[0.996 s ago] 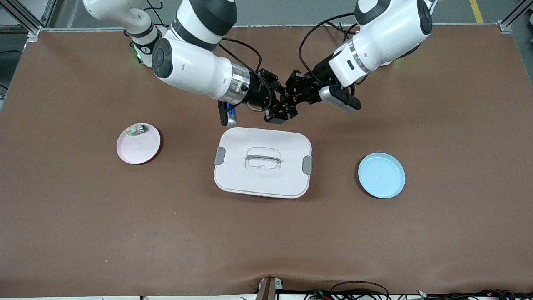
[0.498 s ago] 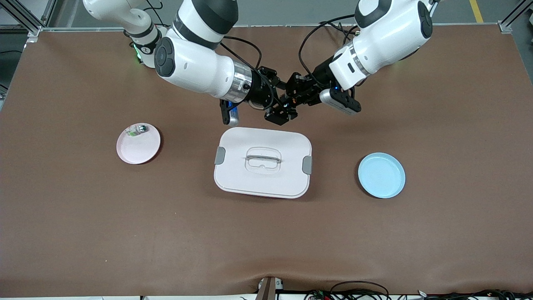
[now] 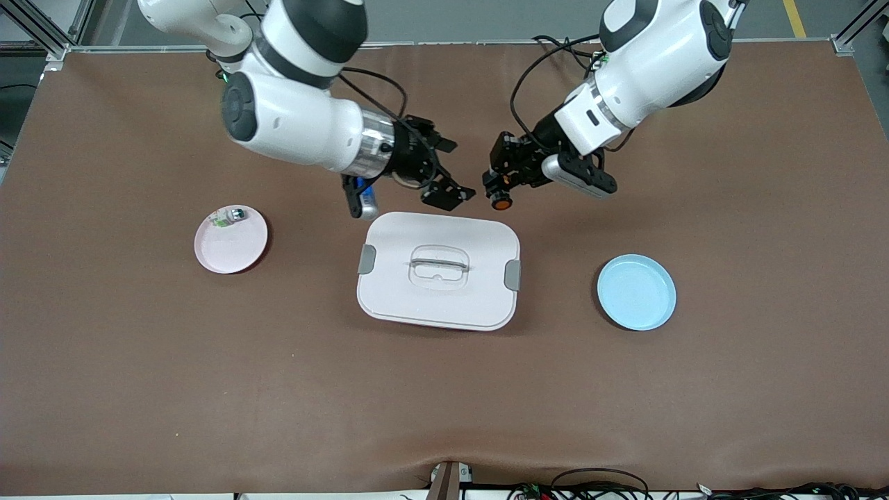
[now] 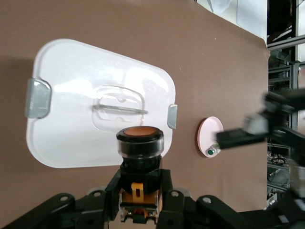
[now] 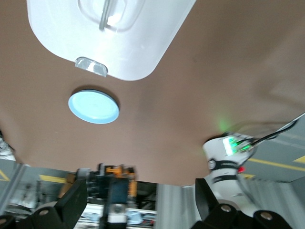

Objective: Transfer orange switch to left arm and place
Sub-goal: 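Open the right gripper to release the switch to the left gripper, then carry the switch toward the blue plate while the right gripper withdraws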

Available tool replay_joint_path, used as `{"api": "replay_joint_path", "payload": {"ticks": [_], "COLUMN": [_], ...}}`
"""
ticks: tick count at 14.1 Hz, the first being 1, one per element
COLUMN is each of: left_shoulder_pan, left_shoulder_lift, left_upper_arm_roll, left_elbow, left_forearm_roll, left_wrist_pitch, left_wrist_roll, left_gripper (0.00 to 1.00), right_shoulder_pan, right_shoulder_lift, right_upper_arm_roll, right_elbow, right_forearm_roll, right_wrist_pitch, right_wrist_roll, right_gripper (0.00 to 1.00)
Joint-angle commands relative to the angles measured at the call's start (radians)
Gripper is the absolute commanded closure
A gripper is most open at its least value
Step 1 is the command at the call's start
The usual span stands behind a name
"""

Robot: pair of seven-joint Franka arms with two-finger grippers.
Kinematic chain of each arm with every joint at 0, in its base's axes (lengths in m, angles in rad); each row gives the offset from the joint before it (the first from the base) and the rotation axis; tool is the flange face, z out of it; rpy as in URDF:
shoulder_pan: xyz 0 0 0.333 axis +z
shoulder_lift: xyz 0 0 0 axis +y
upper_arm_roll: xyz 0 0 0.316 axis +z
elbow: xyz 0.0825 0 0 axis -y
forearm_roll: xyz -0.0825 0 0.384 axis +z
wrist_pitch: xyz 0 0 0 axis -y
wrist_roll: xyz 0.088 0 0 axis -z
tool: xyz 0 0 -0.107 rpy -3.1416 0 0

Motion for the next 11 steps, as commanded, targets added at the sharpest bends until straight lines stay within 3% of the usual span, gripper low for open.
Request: {"api": "replay_joint_path", "payload": {"ticks": [1,3,8,11], "left_shoulder_pan": [0.06,0.083,0.193,0.25], "left_shoulder_lift": [0.008,0.008,0.009,0.039], "left_upper_arm_roll": [-0.003,0.0,0.0,0.002], "left_elbow": [0.019,0.029,0.055,0.091], "left_forearm_roll": [0.092,0.116,0.192,0.241], "left_wrist_pitch": [-0.012,-0.035,-0.093,-0.173], "left_wrist_roll": [0.001,-0.002,-0.01,-0.012], "left_gripper": [1.0,1.0,1.0,1.0], "right_shoulder_pan": [-0.069,-0.107,-0.198,-0.212], "right_shoulder_lift": [-0.065,-0.111,-0.292,-0.343], "right_upper_arm_roll": [0.008,0.008,0.008,0.008], "right_elbow": [-0.017,-0.064,-0.337,-0.423], "right_forearm_roll": [-0.052,-0.089,-0.182,-0.328], "right_wrist_pitch": [-0.117,-0.167,-0.164,-0.162], "right_wrist_roll": [-0.117,-0.219,-0.591,-0.735], "right_gripper": [0.0,0.0,0.0,0.0]}}
